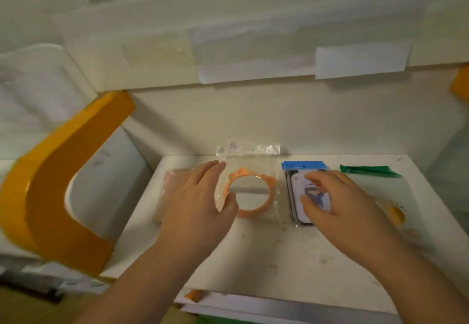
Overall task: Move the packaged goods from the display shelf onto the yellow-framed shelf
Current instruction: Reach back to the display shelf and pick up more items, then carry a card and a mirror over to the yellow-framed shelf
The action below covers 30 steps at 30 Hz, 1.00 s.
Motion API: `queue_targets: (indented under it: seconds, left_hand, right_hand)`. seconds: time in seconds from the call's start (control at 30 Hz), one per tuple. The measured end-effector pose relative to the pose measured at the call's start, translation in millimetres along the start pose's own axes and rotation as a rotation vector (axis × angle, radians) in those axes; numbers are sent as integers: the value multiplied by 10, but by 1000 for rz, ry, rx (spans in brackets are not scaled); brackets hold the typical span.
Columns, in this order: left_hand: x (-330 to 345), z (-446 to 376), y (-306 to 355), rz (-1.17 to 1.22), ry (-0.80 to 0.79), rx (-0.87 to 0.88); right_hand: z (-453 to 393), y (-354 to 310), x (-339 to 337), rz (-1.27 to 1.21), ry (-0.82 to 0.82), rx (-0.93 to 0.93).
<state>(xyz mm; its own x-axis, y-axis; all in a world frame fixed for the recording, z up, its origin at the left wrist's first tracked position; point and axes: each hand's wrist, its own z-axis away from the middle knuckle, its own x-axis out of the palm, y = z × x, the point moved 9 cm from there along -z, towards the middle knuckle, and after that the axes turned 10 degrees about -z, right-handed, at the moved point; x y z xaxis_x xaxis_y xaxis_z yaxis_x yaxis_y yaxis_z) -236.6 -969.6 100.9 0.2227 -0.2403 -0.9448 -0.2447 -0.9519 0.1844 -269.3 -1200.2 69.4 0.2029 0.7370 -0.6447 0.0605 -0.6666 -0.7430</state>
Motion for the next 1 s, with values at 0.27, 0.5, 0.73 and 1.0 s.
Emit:
queue_targets:
  seconds: [0.27, 0.5, 0.73, 1.0]
  left_hand:
    - [-835, 513, -832, -24, 198, -69]
    - [-1398, 1090, -2050, 85, 416, -281]
    - [-1576, 1670, -3424, 95, 284, -445]
    - [-1783, 2117, -4572, 78, 259, -470]
  right_hand:
    - [-110, -1079, 742, -51, -128, -152]
    - [169, -2167, 1437, -118, -175, -308]
    - [576, -3293, 2042, -193, -180, -418]
    - [869, -4113, 3051, -162, -212, -466]
